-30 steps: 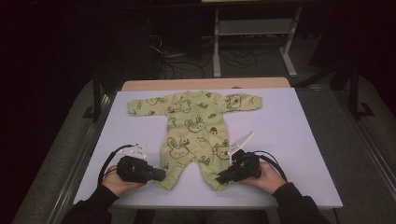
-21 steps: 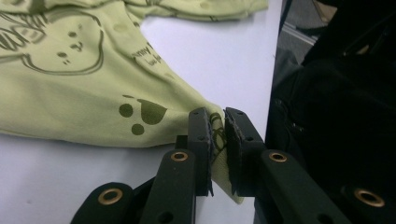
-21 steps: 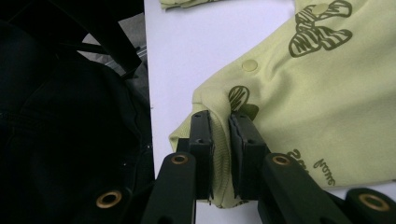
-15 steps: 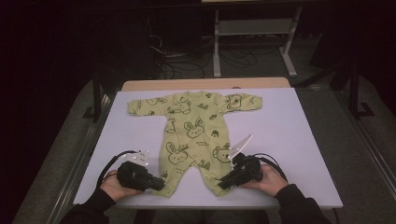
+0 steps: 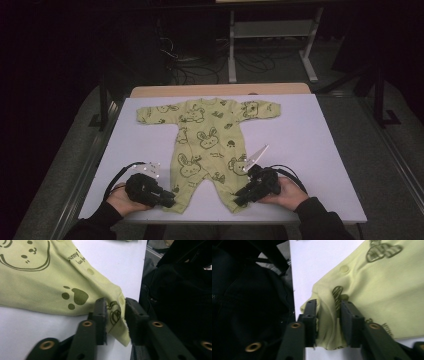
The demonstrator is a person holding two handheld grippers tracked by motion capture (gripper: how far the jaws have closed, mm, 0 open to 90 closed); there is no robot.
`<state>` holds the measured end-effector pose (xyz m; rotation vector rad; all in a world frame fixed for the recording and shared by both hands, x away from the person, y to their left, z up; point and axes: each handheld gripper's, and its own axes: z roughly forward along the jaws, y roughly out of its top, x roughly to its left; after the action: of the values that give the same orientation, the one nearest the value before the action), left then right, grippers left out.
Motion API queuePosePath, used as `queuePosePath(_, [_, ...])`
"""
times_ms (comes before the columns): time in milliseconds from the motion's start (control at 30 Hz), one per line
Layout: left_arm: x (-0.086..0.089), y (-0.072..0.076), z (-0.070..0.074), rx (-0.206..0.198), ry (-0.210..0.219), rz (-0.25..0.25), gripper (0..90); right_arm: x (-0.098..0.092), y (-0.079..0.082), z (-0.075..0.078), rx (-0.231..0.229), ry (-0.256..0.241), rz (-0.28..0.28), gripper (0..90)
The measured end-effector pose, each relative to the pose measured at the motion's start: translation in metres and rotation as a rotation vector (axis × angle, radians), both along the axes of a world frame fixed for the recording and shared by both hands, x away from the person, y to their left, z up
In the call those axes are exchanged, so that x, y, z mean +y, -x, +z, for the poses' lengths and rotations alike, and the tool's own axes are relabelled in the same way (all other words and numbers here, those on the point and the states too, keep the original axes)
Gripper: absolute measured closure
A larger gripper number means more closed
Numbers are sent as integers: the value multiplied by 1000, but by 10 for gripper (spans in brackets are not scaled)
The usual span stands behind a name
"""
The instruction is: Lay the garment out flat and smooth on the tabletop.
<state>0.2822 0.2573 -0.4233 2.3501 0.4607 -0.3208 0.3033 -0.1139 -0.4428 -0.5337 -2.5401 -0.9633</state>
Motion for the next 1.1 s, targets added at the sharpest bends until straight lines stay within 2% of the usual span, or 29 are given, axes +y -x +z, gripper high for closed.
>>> queuePosePath(100, [2, -2, 1, -9, 16, 13, 602, -2, -2, 2, -11, -8, -21, 571])
queuePosePath(200, [4, -3, 2, -24, 31, 48, 527, -4, -4, 6, -37, -16, -48, 483])
queuePosePath(367, [10, -11, 5, -58, 65, 136, 412, -7, -9, 12, -79, -42, -88, 345])
queuePosePath(467, [14, -18, 5, -84, 73, 193, 370, -9, -12, 16, -117, -56, -138, 305])
queuePosePath(600, [21, -29, 5, -101, 87, 267, 341, -14, -17, 19, -165, -73, -217, 290])
queuePosePath(800, [32, -39, 4, -112, 102, 358, 334, -25, -25, 20, -194, -84, -322, 253])
queuePosePath(1000, [35, -47, -1, -103, 89, 411, 334, -29, -30, 19, -223, -73, -388, 220])
queuePosePath(1100, [34, -50, -4, -97, 72, 426, 334, -30, -32, 16, -238, -51, -409, 202])
